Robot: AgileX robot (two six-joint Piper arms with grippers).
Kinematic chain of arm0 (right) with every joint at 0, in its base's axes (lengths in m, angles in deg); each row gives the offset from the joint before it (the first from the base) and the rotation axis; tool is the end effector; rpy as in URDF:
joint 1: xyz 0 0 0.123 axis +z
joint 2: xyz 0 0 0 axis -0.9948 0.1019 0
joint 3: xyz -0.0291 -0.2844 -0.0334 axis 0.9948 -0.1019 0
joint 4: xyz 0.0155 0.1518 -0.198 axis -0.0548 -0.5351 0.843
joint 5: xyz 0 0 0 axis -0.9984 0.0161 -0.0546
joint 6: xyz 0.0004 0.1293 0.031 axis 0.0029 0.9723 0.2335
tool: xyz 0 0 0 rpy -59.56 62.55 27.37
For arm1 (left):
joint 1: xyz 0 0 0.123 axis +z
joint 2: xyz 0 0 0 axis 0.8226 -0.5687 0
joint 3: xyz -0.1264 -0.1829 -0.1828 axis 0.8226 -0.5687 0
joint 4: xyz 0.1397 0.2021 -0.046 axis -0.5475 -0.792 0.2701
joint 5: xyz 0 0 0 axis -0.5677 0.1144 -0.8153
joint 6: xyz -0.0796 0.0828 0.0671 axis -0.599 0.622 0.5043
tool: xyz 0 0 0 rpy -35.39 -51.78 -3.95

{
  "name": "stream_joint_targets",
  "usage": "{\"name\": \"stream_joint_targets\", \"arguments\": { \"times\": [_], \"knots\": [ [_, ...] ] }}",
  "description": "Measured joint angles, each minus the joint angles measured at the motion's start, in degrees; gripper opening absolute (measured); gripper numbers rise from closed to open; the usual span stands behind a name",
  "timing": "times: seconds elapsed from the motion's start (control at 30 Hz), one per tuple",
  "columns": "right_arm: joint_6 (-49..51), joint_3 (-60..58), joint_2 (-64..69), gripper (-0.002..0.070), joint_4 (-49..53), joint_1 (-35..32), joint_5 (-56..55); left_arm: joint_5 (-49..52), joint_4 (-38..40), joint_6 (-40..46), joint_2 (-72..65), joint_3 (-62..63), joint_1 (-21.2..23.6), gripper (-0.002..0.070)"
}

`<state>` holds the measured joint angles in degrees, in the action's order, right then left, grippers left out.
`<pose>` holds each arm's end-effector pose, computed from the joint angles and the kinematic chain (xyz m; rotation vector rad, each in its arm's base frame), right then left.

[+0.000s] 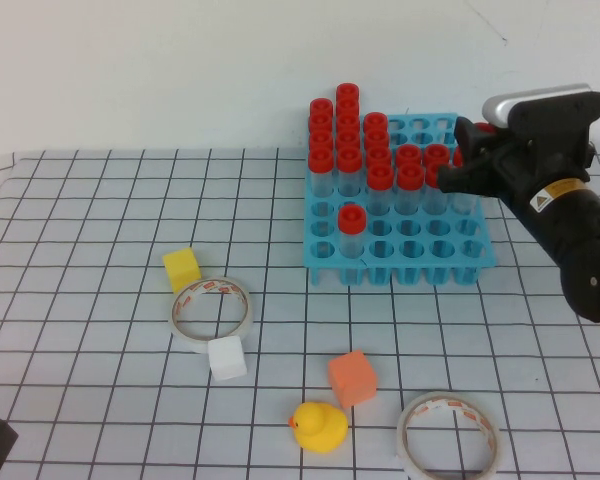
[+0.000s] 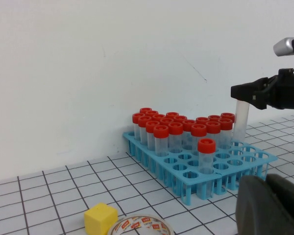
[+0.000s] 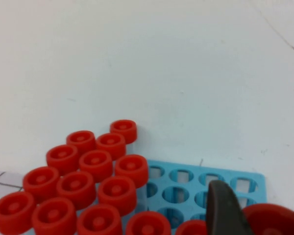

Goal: Place the test tubes

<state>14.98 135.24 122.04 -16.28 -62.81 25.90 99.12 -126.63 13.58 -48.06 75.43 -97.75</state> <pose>0.4244 0.1475 0.2262 -0.1693 1.5572 0.2128 0.0781 -0.0399 0.2559 0.3556 1.4140 -0.5204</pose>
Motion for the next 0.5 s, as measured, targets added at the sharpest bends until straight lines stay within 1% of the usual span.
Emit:
{"name": "stream_joint_targets", "arguments": {
  "times": [0.5],
  "knots": [
    [-0.1,0.1,3.0,0.0284,-1.3,0.0,-4.3,0.0,0.0,0.0,0.0,0.0,0.0,-0.0001]
  ]
}}
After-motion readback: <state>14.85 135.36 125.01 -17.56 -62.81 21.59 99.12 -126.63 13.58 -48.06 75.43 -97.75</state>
